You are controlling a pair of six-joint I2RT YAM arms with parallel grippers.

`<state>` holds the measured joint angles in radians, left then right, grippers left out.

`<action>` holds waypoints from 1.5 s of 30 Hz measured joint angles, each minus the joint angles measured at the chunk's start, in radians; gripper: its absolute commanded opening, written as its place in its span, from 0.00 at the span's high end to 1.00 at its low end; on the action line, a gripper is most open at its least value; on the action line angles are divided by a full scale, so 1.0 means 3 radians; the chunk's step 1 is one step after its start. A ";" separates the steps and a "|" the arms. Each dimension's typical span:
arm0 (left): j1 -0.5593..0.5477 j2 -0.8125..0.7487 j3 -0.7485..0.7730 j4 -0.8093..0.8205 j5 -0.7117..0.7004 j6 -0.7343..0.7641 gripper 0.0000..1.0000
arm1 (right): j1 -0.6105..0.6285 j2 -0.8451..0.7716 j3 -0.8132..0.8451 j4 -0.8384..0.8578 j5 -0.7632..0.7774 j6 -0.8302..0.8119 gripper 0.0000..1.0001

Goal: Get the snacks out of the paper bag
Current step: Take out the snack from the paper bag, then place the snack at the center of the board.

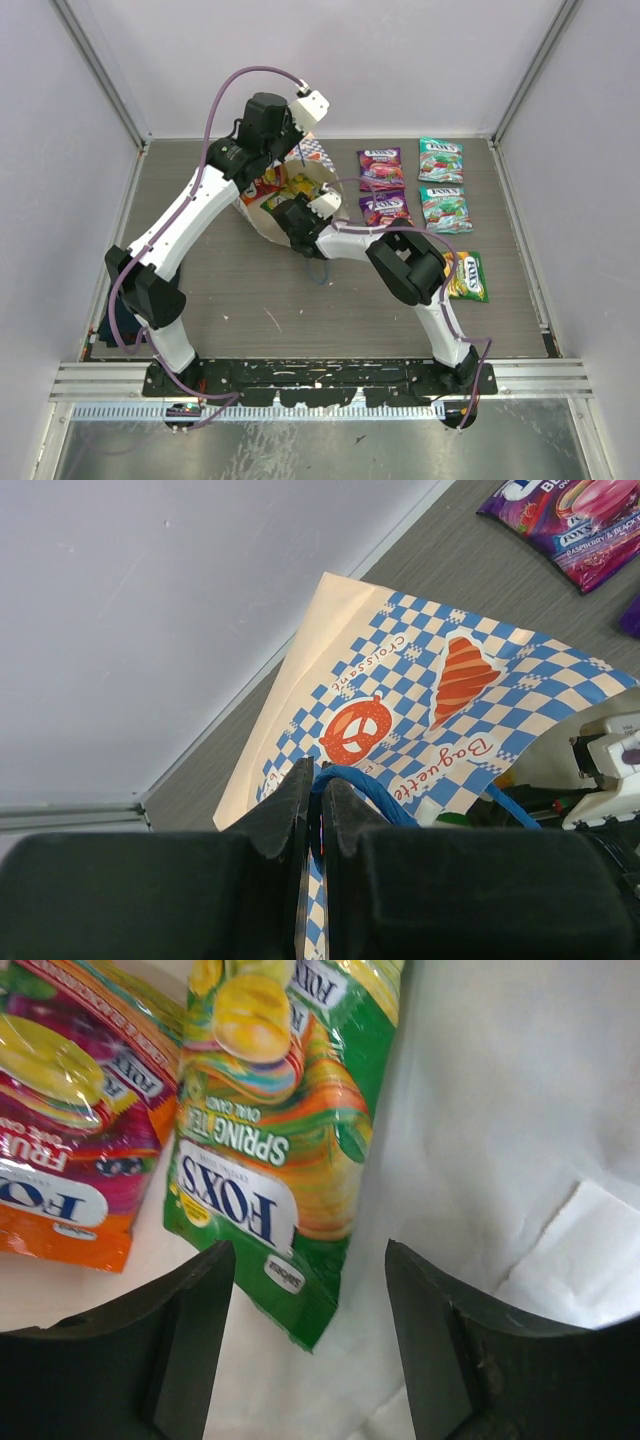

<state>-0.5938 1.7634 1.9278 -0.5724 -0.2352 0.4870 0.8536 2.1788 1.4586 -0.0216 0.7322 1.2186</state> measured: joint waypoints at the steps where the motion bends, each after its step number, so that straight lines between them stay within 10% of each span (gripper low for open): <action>1: 0.0000 0.0000 0.0000 0.0000 0.0000 0.0000 0.92 | -0.0008 0.0004 0.0000 0.0052 0.0000 0.0000 0.40; 7: 0.0000 0.0000 0.0000 0.0011 0.0001 0.0001 0.92 | -0.0067 0.0120 0.0000 0.0502 -0.0058 -0.0099 0.98; 20: 0.0000 0.0000 -0.0001 0.0023 -0.0011 0.0005 0.93 | -0.0066 -0.0432 -0.0632 0.0765 -0.0636 -0.0577 0.99; 34: 0.0020 0.0000 -0.0009 0.0062 -0.0078 0.0029 0.93 | -0.0624 -0.2918 -0.1108 -0.1176 -0.2368 -0.1939 0.99; 45: 0.0023 0.0000 -0.0014 0.0075 -0.0167 0.0089 0.93 | -0.0270 -0.3128 -0.1565 -0.2139 -0.3168 -0.2282 0.99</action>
<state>-0.5869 1.7634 1.9236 -0.5499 -0.2852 0.5137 0.7727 1.2404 0.9890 -0.6632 -0.2180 0.5339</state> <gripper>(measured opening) 0.070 0.033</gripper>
